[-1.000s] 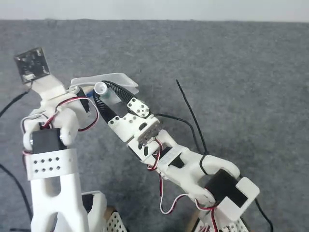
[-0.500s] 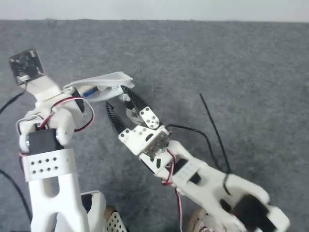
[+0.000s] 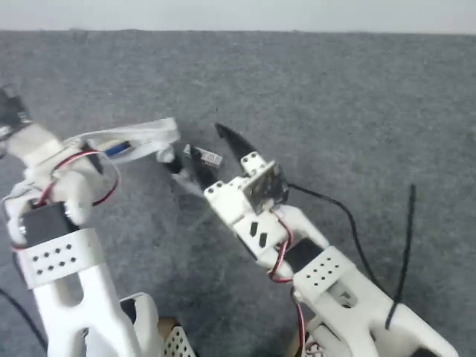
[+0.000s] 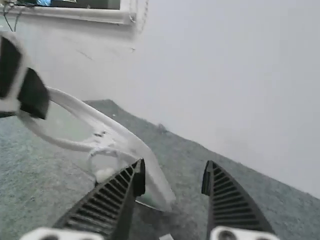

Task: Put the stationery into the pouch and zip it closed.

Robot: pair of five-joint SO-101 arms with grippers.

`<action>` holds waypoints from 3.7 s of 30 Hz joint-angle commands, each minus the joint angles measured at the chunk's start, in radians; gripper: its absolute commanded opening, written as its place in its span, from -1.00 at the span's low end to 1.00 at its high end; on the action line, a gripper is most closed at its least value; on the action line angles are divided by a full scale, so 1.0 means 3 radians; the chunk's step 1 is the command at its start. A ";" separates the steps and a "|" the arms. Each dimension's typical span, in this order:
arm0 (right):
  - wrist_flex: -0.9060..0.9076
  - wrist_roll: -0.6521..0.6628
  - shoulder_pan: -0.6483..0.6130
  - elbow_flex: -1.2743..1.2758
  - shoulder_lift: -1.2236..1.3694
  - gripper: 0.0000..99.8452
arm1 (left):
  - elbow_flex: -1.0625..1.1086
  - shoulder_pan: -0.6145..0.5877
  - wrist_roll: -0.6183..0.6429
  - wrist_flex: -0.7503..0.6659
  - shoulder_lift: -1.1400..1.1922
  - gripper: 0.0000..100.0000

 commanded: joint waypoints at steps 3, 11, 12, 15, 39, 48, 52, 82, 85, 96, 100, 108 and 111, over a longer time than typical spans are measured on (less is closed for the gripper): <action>0.0831 -0.0061 0.0202 -0.0547 -0.0130 -0.65 | -0.0069 -0.0271 0.0056 -0.0148 -0.0128 -0.98; 0.1440 -0.0015 0.0217 -0.1084 0.0432 -0.64 | -0.0008 -0.0496 0.0102 -0.0251 -0.0138 -0.98; 0.1506 0.0051 0.0217 -0.1156 0.0534 -0.64 | 0.0023 -0.0496 0.0102 -0.0286 -0.0143 -0.98; 0.1655 0.0235 0.0207 -0.1366 0.0867 -0.64 | 0.0049 -0.0496 0.0102 -0.0307 -0.0143 -0.98; 0.2626 0.0593 0.0202 -0.3089 0.3061 -0.26 | 0.0049 -0.0471 0.0092 -0.0297 -0.0143 -0.97; 0.2631 0.0829 0.0217 -0.3636 0.3767 -0.32 | 0.0049 -0.0471 0.0092 -0.0307 -0.0143 -0.97; 0.2631 0.0951 0.0212 -0.3759 0.3961 -0.52 | 0.0049 -0.0465 0.0092 -0.0307 -0.0143 -0.97; 0.4626 0.0619 0.0494 -0.3775 0.2473 -0.93 | 0.0054 -0.0465 0.0092 -0.0312 -0.0143 -0.97; 0.4647 0.0297 0.0468 -0.3764 0.2452 -0.92 | 0.0054 -0.0465 0.0092 -0.0312 -0.0143 -0.97; 0.4872 0.0256 0.0386 -0.3918 0.2795 -0.65 | 0.0054 -0.0465 0.0087 -0.0312 -0.0143 -0.97; 0.5107 0.0251 0.0381 -0.4107 0.2851 -0.66 | 0.0054 -0.0465 0.0087 -0.0312 -0.0143 -0.97; 0.5102 0.0251 0.0335 -0.4327 0.3301 -0.66 | 0.0054 -0.0465 0.0087 -0.0312 -0.0143 -0.97; 0.5092 0.0138 0.0279 -0.4485 0.3567 -0.66 | 0.0054 -0.0465 0.0087 -0.0312 -0.0143 -0.97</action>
